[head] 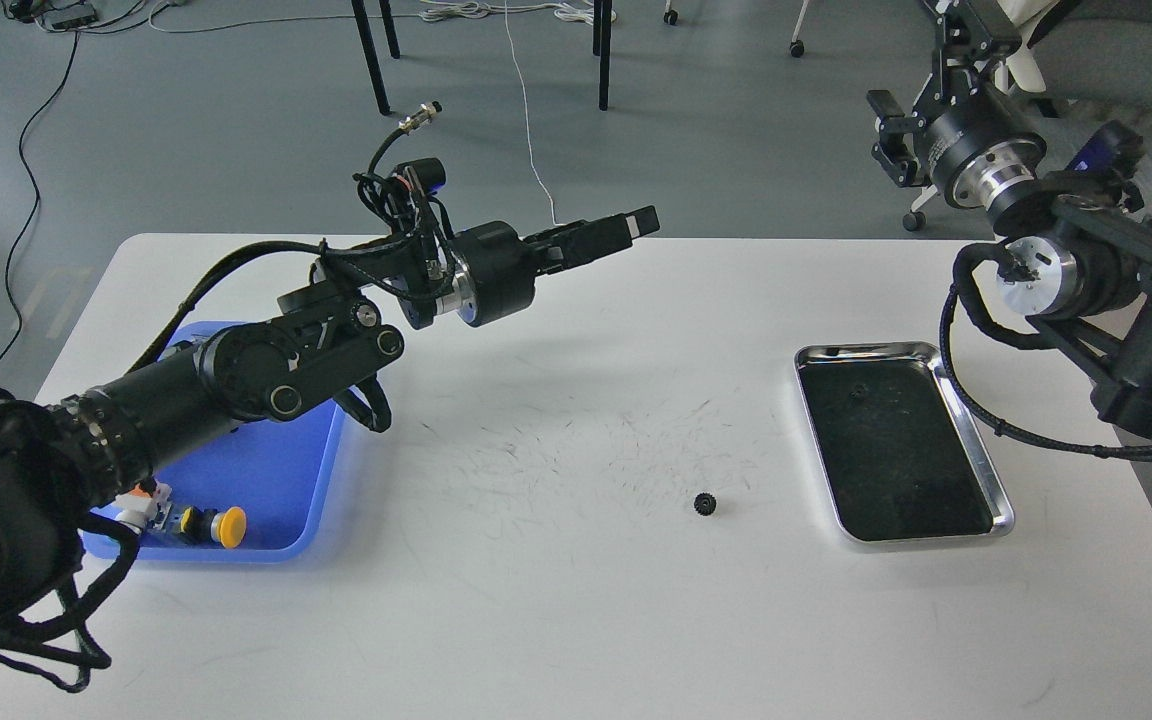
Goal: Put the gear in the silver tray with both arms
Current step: 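Retract the left arm back over the blue tray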
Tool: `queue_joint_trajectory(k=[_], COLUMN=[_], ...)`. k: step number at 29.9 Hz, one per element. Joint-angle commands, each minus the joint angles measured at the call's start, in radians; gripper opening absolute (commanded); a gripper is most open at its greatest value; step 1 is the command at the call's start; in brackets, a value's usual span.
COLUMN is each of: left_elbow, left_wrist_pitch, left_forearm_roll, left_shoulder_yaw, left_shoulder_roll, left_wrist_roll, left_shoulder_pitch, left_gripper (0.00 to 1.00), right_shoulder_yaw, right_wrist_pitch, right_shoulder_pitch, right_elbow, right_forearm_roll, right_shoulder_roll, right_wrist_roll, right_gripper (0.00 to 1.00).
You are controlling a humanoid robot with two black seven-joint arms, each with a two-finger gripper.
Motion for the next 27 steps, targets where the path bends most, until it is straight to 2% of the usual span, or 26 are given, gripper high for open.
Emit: queue_joint_trajectory(k=[1, 5, 10, 19, 27], left_elbow=[0.066, 0.158, 0.257, 0.329, 0.412], left_wrist_pitch=[-0.032, -0.053, -0.130, -0.234, -0.344], left_forearm_roll=[-0.121, -0.239, -0.341, -0.538, -0.754], left_shoulder_yaw=[0.002, 0.003, 0.002, 0.002, -0.018], left_shoulder_roll=[0.019, 0.036, 0.041, 0.119, 0.156], left_wrist_roll=[0.000, 0.000, 0.000, 0.000, 0.000], left_shoulder_pitch=[0.010, 0.012, 0.012, 0.019, 0.036], left_gripper=[0.98, 0.98, 0.98, 0.98, 0.98], right_shoulder_yaw=[-0.037, -0.104, -0.158, -0.311, -0.552], right_wrist_pitch=[0.000, 0.000, 0.000, 0.000, 0.000], right_shoulder_pitch=[0.024, 0.052, 0.055, 0.107, 0.256], right_elbow=[0.044, 0.109, 0.143, 0.215, 0.293], right_forearm_roll=[0.000, -0.038, -0.126, -0.297, -0.461], right_shoulder_roll=[-0.036, -0.081, -0.096, -0.093, -0.061], right_wrist_roll=[0.000, 0.000, 0.000, 0.000, 0.008], right_gripper=[0.98, 0.98, 0.98, 0.96, 0.96])
